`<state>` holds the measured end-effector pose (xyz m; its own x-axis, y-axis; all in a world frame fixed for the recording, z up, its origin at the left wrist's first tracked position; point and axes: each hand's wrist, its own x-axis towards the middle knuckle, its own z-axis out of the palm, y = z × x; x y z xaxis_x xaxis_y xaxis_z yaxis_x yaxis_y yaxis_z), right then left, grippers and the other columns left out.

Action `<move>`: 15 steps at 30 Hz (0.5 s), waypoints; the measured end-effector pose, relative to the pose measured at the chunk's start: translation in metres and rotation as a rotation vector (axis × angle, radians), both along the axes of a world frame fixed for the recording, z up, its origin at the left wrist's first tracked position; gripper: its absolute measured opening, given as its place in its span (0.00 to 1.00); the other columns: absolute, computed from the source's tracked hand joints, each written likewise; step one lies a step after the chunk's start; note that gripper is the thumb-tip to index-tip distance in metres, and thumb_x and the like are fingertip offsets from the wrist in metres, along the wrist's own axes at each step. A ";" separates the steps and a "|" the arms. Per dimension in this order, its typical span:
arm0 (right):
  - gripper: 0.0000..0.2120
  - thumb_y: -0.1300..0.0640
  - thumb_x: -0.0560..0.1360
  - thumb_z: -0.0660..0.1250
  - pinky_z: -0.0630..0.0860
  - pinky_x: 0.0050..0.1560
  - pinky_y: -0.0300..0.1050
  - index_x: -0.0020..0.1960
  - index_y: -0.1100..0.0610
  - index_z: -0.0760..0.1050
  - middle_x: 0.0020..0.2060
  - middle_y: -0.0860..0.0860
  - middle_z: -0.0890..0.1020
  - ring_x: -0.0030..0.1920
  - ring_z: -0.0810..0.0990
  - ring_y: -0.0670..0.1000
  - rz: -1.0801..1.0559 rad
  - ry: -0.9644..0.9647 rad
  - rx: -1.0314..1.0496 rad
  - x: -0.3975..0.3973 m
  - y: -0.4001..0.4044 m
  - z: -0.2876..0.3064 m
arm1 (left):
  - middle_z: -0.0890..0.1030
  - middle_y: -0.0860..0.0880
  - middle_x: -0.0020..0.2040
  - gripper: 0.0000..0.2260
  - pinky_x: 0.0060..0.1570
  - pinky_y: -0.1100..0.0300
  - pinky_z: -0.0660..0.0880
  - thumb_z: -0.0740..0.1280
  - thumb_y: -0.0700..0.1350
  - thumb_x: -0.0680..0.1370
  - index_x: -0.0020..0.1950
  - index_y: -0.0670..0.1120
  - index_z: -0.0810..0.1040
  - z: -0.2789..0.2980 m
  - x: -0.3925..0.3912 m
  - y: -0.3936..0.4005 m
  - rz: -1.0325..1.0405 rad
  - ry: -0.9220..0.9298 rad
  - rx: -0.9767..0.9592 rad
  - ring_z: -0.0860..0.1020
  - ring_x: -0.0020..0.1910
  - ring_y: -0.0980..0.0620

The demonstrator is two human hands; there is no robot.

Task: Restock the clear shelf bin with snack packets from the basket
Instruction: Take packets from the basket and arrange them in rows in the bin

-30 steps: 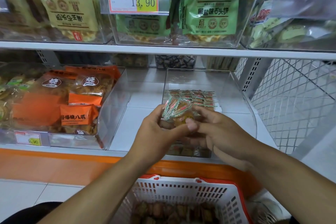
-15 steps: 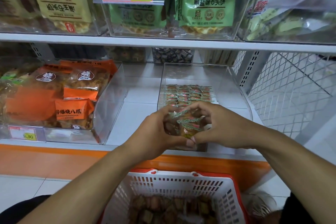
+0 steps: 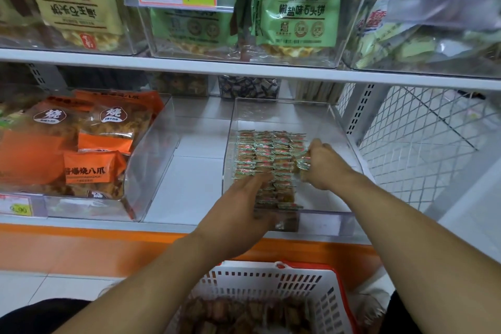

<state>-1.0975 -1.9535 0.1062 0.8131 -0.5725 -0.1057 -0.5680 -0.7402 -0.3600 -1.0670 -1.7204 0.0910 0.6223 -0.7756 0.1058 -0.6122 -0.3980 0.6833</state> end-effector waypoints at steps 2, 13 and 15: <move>0.32 0.58 0.73 0.76 0.69 0.47 0.43 0.69 0.63 0.62 0.56 0.60 0.76 0.59 0.78 0.61 -0.065 -0.004 0.049 0.009 -0.004 -0.015 | 0.72 0.58 0.72 0.30 0.66 0.58 0.73 0.72 0.54 0.77 0.75 0.62 0.63 -0.004 -0.001 -0.001 -0.016 -0.020 0.001 0.72 0.69 0.54; 0.43 0.65 0.76 0.69 0.74 0.63 0.51 0.81 0.64 0.45 0.65 0.63 0.76 0.66 0.75 0.63 -0.172 0.083 0.005 0.029 -0.008 -0.035 | 0.70 0.58 0.72 0.32 0.64 0.61 0.69 0.72 0.56 0.76 0.76 0.62 0.61 -0.012 0.003 -0.002 -0.039 -0.089 -0.001 0.69 0.69 0.55; 0.46 0.64 0.76 0.70 0.74 0.63 0.49 0.81 0.62 0.41 0.67 0.62 0.76 0.66 0.76 0.61 -0.141 0.072 0.056 0.029 -0.008 -0.034 | 0.70 0.58 0.72 0.33 0.64 0.61 0.68 0.72 0.57 0.76 0.76 0.62 0.60 -0.014 0.002 -0.002 -0.037 -0.100 0.016 0.68 0.70 0.55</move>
